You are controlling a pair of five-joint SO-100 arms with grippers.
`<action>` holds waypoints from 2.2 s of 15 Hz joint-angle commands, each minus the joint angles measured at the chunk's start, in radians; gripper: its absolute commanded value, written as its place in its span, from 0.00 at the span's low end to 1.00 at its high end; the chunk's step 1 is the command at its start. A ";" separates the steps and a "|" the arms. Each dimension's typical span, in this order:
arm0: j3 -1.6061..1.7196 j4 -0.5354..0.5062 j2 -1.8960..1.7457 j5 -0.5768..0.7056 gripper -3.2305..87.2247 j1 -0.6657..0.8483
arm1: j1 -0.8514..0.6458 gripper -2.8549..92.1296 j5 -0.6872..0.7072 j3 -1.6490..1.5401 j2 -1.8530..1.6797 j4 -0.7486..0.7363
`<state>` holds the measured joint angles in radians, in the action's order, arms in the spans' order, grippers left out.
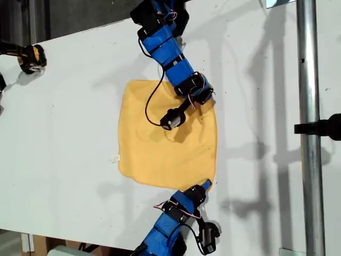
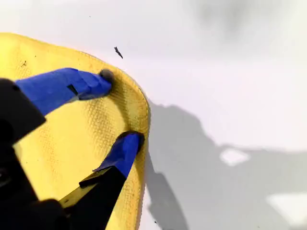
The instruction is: Grasp corners of a towel and fold twice.
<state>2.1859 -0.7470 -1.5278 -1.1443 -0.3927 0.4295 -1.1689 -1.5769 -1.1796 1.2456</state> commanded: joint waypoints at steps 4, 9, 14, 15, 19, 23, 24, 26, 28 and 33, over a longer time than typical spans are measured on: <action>0.014 0.092 0.058 -0.066 0.03 0.021 | 0.021 0.03 -0.006 0.044 -0.023 0.003; -0.089 -0.178 -0.040 -0.187 0.03 0.014 | 0.026 0.03 -0.006 0.061 -0.031 0.018; -0.270 -0.423 -0.287 -0.103 0.03 -0.049 | 0.058 0.03 0.006 0.209 -0.124 0.155; -0.276 -0.430 -0.333 -0.091 0.03 -0.072 | 0.078 0.03 0.006 0.227 -0.150 0.156; -0.296 -0.387 -0.407 -0.058 0.03 -0.132 | 0.155 0.03 0.067 0.417 -0.123 0.109; -0.175 -0.422 -0.578 0.086 0.03 0.115 | -0.031 0.03 0.098 0.279 -0.313 0.232; -0.164 -0.456 -0.607 0.161 0.03 0.216 | -0.110 0.03 0.112 0.216 -0.382 0.259; -0.161 -0.494 -0.635 0.318 0.03 0.416 | -0.276 0.03 0.141 0.104 -0.492 0.313; -0.150 -0.499 -0.630 0.434 0.03 0.615 | -0.440 0.03 0.204 0.002 -0.584 0.314; -0.118 -0.368 -0.626 0.647 0.03 0.960 | -0.778 0.03 0.396 -0.074 -0.678 0.299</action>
<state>2.0801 -1.1582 -2.1322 -0.5446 0.4985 -0.2823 -0.8207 -1.6567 -1.7963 1.5585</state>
